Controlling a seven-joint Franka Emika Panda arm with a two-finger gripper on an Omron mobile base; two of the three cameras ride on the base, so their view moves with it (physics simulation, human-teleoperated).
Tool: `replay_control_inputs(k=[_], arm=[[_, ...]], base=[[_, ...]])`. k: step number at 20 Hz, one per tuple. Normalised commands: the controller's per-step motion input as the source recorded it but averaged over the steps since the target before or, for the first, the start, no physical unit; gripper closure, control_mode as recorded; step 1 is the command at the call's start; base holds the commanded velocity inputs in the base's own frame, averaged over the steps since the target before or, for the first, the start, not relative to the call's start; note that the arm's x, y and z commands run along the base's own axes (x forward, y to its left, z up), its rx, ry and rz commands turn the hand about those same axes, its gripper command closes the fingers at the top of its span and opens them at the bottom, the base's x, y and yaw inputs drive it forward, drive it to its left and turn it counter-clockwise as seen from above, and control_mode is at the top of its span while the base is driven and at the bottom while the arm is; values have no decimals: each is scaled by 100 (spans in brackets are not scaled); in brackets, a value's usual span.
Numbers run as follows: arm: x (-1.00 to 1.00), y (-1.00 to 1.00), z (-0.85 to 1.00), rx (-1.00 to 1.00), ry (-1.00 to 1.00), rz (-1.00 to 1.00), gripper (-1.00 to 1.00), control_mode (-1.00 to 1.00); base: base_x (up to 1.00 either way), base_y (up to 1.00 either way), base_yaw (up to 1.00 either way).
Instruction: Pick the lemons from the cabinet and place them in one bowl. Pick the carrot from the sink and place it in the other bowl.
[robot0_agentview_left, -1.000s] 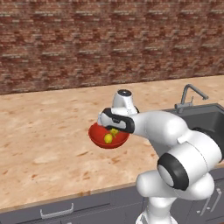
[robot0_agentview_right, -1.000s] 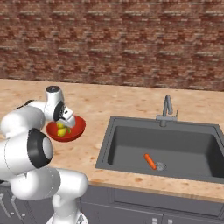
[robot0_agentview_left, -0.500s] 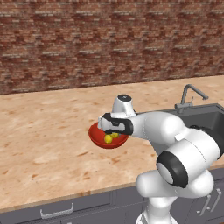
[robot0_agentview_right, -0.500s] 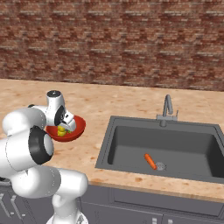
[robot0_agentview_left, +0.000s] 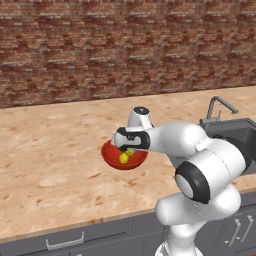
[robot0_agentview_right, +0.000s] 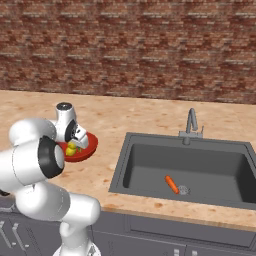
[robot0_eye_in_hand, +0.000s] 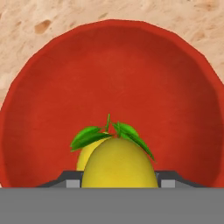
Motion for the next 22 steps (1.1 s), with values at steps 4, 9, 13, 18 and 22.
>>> replay_control_inputs(k=[4, 9, 13, 18, 22], arm=[[0, 0, -21, 0, 0, 0, 100, -100], [0, 1, -37, 0, 0, 0, 100, -100], [0, 0, -19, 0, 0, 0, 100, -100], [0, 0, 0, 0, 0, 0, -100, -100], [0, 0, 0, 0, 0, 0, -100, -100]], base=[[0, 0, 0], [0, 0, 0], [0, 0, 0], [0, 0, 0], [0, 0, 0]])
